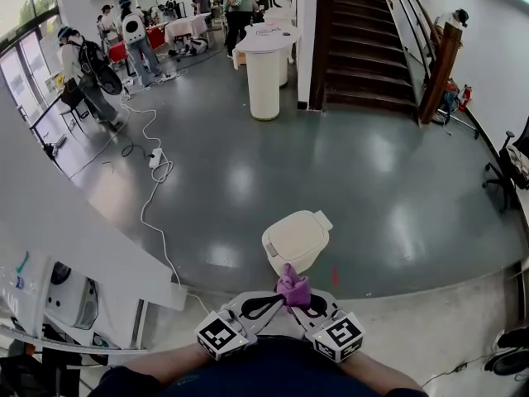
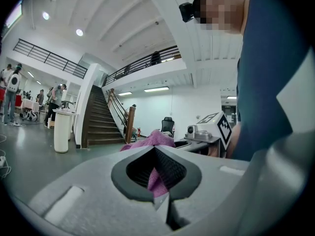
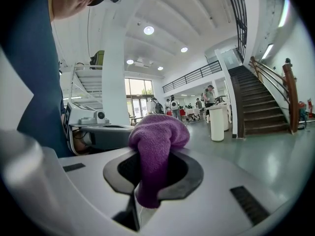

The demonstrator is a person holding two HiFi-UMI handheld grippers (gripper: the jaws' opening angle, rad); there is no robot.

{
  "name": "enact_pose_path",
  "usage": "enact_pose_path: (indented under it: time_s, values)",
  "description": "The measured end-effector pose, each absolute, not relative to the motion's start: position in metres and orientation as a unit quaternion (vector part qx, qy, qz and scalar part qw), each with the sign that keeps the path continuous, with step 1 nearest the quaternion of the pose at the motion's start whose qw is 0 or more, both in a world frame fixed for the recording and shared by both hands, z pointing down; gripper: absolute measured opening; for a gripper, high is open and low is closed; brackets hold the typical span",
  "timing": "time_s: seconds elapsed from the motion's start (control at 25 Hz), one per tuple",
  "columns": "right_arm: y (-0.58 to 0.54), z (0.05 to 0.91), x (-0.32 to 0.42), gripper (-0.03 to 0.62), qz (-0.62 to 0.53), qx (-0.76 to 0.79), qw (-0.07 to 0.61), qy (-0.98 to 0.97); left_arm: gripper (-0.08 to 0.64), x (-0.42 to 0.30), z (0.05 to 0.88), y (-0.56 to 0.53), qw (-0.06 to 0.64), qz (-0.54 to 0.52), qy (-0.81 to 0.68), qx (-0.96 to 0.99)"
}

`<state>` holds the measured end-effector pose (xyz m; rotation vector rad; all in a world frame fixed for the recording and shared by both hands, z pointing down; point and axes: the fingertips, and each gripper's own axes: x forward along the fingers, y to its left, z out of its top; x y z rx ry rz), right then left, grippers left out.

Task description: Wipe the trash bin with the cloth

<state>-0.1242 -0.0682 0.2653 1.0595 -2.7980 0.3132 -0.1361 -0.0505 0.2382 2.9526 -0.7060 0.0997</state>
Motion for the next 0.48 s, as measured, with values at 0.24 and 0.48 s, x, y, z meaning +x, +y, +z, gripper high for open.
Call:
enact_pose_path:
  time_s: [0.24,0.48]
  values:
    - [-0.0659,0.2671,-0.1268,0.077,0.108,0.347,0.069,-0.929,-0.012,-0.1392,0.2399,-0.0493,0.054,0.034,-0.233,0.970]
    - [-0.0633,0.2675,-0.1268,0.077,0.110,0.345,0.070,-0.929,-0.012,-0.1362,0.2399,-0.0463,0.065,0.028,-0.231,0.970]
